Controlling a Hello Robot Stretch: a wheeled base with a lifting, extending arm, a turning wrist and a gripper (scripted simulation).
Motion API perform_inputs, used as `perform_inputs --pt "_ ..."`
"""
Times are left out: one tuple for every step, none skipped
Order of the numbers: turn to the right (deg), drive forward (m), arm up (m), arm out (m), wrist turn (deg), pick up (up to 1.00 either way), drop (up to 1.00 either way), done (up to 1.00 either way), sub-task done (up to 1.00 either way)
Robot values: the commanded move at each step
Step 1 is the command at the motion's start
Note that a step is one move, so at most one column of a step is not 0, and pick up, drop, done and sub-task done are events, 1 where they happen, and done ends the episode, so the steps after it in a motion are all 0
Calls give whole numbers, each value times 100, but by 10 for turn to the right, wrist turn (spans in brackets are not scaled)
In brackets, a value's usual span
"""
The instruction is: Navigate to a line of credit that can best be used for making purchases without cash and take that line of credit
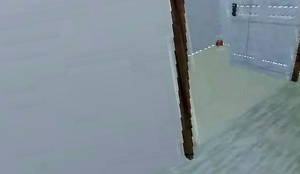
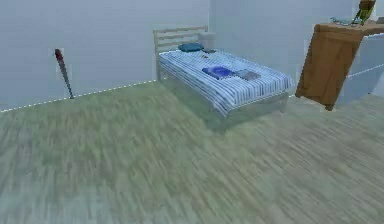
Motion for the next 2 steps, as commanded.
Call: perform_inputs --pt "450 0 0 0 0 0 0 0 0" --pt "450 0 0 0 0 0 0 0 0"
